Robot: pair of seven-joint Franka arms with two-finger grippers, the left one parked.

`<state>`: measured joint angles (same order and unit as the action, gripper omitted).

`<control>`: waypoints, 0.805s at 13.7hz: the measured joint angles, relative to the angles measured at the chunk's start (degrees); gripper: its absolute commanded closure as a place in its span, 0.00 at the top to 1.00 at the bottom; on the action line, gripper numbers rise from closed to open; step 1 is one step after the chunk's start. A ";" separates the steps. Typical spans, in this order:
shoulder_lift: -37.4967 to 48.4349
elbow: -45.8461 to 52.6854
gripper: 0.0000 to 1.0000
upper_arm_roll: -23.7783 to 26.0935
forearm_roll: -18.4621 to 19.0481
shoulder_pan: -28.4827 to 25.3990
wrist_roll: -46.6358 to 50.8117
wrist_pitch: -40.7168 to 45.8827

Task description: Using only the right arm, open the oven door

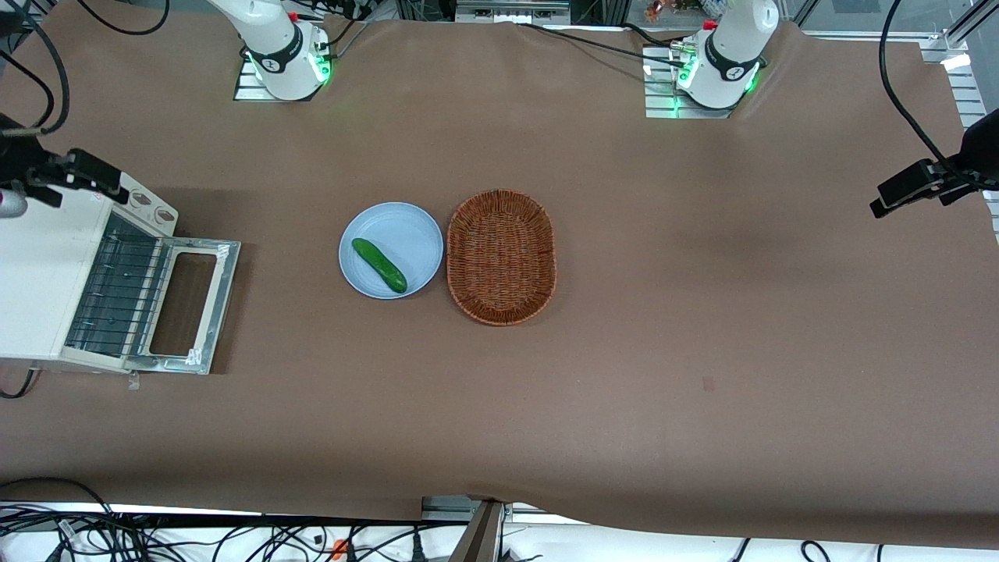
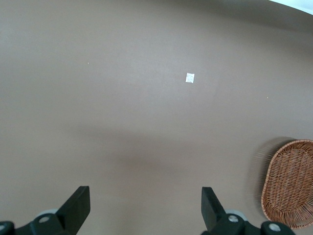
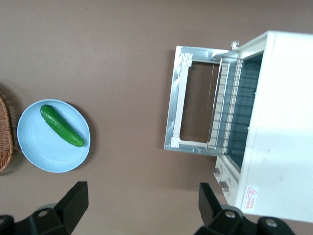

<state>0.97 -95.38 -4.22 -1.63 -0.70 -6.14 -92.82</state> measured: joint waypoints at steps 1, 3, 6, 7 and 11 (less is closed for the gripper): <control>0.72 -1.13 1.00 0.20 0.00 0.17 -0.02 -0.03; 0.44 -1.67 1.00 0.36 0.00 0.19 -0.02 -0.21; -0.54 -1.68 1.00 0.30 0.00 0.68 -0.05 -0.56; -0.61 -1.67 1.00 0.23 0.00 0.82 -0.08 -0.60; -0.60 -1.59 1.00 0.21 0.00 0.99 -0.09 -0.61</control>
<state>0.37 -96.96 -4.01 -1.63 0.28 -6.23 -93.42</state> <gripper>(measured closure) 0.000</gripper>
